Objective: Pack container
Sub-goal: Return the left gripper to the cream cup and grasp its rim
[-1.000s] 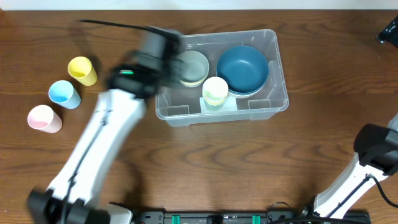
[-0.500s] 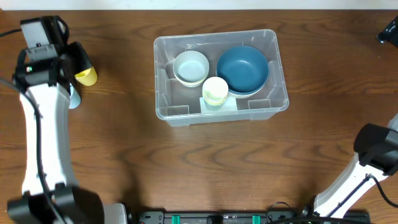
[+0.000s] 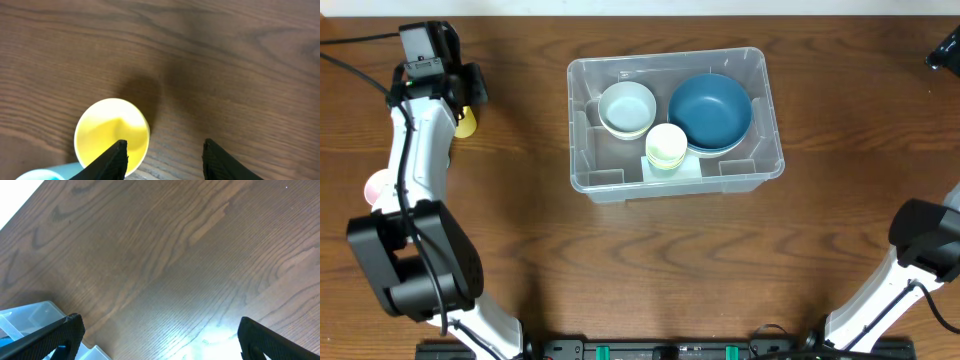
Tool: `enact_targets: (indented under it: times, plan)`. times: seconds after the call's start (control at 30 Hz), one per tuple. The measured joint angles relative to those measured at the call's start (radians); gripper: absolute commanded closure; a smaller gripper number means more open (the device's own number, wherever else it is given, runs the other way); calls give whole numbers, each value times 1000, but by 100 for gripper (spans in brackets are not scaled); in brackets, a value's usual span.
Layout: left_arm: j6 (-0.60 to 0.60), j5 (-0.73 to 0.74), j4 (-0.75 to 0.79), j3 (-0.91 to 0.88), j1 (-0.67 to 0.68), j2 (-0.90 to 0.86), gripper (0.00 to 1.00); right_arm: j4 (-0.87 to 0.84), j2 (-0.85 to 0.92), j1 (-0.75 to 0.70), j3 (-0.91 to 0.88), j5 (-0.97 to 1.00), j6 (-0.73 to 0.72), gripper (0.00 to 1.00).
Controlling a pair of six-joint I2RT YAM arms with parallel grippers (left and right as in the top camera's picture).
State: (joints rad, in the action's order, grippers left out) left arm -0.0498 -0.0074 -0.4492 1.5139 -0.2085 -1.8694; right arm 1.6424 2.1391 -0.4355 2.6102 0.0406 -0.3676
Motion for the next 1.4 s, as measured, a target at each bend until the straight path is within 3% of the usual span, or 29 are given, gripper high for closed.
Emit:
enact_targets:
  times: [0.63, 0.8, 1.03, 1.23, 1.4]
  plan:
    - [-63, -68, -18, 0, -3, -148, 52, 0, 0, 0, 0, 0, 0, 1]
    - [-65, -79, -26, 0, -19, -148, 71, 0, 0, 0, 0, 0, 0, 1]
    - [-75, -83, -40, 0, -26, -148, 72, 0, 0, 0, 0, 0, 0, 1]
    - [-75, -83, -51, 0, -26, -148, 93, 0, 0, 0, 0, 0, 0, 1]
    - [-79, -83, -55, 0, -26, -148, 94, 0, 0, 0, 0, 0, 0, 1]
